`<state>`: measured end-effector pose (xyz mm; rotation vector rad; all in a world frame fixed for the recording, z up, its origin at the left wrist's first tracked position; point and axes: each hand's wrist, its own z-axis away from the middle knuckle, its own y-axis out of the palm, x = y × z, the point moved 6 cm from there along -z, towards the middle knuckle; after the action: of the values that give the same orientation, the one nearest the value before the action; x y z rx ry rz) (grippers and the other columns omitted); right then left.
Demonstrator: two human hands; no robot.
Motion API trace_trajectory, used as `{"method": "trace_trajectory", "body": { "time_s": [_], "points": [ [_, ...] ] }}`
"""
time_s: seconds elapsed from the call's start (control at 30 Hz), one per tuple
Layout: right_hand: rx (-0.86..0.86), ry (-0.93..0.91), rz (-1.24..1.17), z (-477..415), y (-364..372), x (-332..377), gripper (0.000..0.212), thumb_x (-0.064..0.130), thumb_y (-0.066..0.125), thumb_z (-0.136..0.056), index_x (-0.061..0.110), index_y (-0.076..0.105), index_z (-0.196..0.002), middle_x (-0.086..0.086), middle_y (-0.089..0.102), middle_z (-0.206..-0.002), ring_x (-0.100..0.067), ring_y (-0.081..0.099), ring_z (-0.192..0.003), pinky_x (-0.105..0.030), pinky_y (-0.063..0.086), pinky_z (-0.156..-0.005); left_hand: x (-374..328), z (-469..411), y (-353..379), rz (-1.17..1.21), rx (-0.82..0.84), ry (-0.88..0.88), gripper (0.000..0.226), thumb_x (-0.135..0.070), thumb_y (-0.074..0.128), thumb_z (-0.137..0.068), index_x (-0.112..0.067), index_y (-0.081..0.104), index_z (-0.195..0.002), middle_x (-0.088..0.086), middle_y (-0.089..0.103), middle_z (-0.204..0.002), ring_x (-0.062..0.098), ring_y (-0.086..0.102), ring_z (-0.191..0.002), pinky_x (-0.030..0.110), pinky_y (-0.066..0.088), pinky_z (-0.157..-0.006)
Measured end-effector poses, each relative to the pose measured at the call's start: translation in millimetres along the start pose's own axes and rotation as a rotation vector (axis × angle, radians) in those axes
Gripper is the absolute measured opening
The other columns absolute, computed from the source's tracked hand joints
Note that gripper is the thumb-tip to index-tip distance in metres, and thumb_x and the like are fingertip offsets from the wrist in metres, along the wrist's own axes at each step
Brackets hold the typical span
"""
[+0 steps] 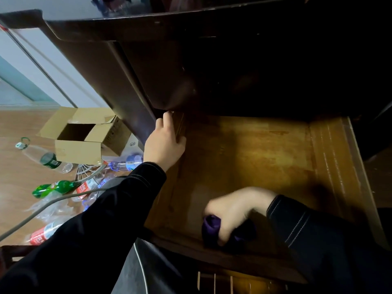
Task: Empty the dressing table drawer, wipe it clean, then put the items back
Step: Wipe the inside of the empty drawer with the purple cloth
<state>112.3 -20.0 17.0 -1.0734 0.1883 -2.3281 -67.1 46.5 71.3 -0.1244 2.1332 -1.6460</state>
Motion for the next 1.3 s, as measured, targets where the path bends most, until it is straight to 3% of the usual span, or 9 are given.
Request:
{"method": "trace_trajectory", "body": {
  "time_s": [0.13, 0.3, 0.37, 0.57, 0.8, 0.97, 1.03, 1.2, 1.3],
  "points": [
    [-0.003, -0.151, -0.191, 32.3, -11.8, 3.4, 0.033, 0.011, 0.082, -0.082, 0.008, 0.065, -0.11, 0.003, 0.069, -0.094, -0.002, 0.064, -0.076, -0.017, 0.054, -0.064, -0.5, -0.8, -0.4, 0.009, -0.01, 0.003, 0.068, -0.026, 0.06, -0.089, -0.012, 0.027, -0.147, 0.012, 0.054, -0.121, 0.023, 0.05, -0.076, 0.032, 0.036, -0.065],
    [-0.016, -0.003, -0.016, 3.9, 4.3, -4.1, 0.022, 0.012, 0.077, -0.086, 0.011, 0.06, -0.1, -0.008, 0.063, -0.093, -0.021, 0.06, -0.082, -0.033, 0.049, -0.068, 1.0, -1.8, 0.3, 0.003, -0.005, -0.001, 0.07, -0.026, 0.06, -0.089, -0.012, 0.026, -0.148, 0.012, 0.053, -0.12, 0.032, 0.059, -0.082, 0.032, 0.036, -0.066],
    [0.013, 0.018, 0.037, 0.4, 6.4, -4.4, 0.02, 0.012, 0.076, -0.088, 0.011, 0.059, -0.099, -0.009, 0.062, -0.094, -0.024, 0.059, -0.082, -0.033, 0.048, -0.068, 0.9, -1.8, 0.6, -0.003, -0.007, -0.004, 0.069, -0.025, 0.06, -0.088, -0.011, 0.027, -0.147, 0.013, 0.053, -0.12, 0.037, 0.062, -0.087, 0.033, 0.036, -0.067],
    [0.002, -0.15, -0.195, 37.9, -6.6, -2.6, 0.03, 0.012, 0.082, -0.082, 0.014, 0.065, -0.108, 0.006, 0.068, -0.094, -0.006, 0.064, -0.08, -0.026, 0.055, -0.072, 1.3, -2.9, 0.4, -0.015, -0.01, -0.003, 0.07, -0.026, 0.061, -0.088, -0.011, 0.026, -0.147, 0.013, 0.054, -0.119, 0.035, 0.062, -0.085, 0.033, 0.036, -0.066],
    [-0.024, 0.072, -0.009, 0.3, 10.6, -16.5, 0.034, 0.017, 0.077, -0.088, -0.002, 0.065, -0.113, -0.011, 0.067, -0.098, -0.029, 0.063, -0.085, -0.037, 0.05, -0.07, 4.0, -3.4, 2.9, -0.021, -0.009, -0.003, 0.07, -0.027, 0.062, -0.088, -0.015, 0.025, -0.146, 0.013, 0.053, -0.121, 0.037, 0.062, -0.087, 0.034, 0.042, -0.067],
    [-0.04, -0.13, -0.227, 37.6, -6.2, -7.7, 0.032, 0.013, 0.082, -0.083, 0.009, 0.065, -0.11, 0.0, 0.069, -0.099, -0.007, 0.065, -0.082, -0.023, 0.056, -0.07, 2.8, -3.8, 2.7, -0.017, -0.009, 0.005, 0.069, -0.027, 0.062, -0.088, -0.015, 0.026, -0.145, 0.013, 0.054, -0.119, 0.037, 0.063, -0.086, 0.034, 0.041, -0.066],
    [-0.076, -0.124, -0.231, 35.9, -4.1, -9.1, 0.03, 0.014, 0.081, -0.084, 0.008, 0.065, -0.109, 0.0, 0.069, -0.097, -0.01, 0.065, -0.083, -0.026, 0.055, -0.071, 2.8, -3.6, 2.0, -0.018, -0.009, 0.001, 0.069, -0.027, 0.062, -0.088, -0.014, 0.027, -0.146, 0.014, 0.054, -0.121, 0.036, 0.063, -0.086, 0.034, 0.039, -0.066],
    [-0.037, 0.104, -0.009, 5.0, 14.9, -20.2, 0.033, 0.019, 0.075, -0.089, 0.0, 0.065, -0.114, -0.014, 0.068, -0.1, -0.028, 0.063, -0.085, -0.033, 0.049, -0.067, 3.4, -2.4, 1.3, 0.001, -0.004, -0.017, 0.068, -0.025, 0.062, -0.088, -0.015, 0.027, -0.145, 0.012, 0.054, -0.12, 0.034, 0.06, -0.084, 0.034, 0.038, -0.067],
    [-0.062, -0.003, -0.132, 16.6, 5.1, -17.5, 0.026, 0.013, 0.078, -0.086, 0.005, 0.065, -0.107, -0.007, 0.07, -0.099, -0.017, 0.065, -0.081, -0.026, 0.053, -0.065, 2.1, -2.0, 1.3, 0.012, -0.001, -0.01, 0.066, -0.024, 0.062, -0.088, -0.014, 0.029, -0.144, 0.012, 0.054, -0.119, 0.03, 0.057, -0.079, 0.033, 0.038, -0.066]
  ]
}}
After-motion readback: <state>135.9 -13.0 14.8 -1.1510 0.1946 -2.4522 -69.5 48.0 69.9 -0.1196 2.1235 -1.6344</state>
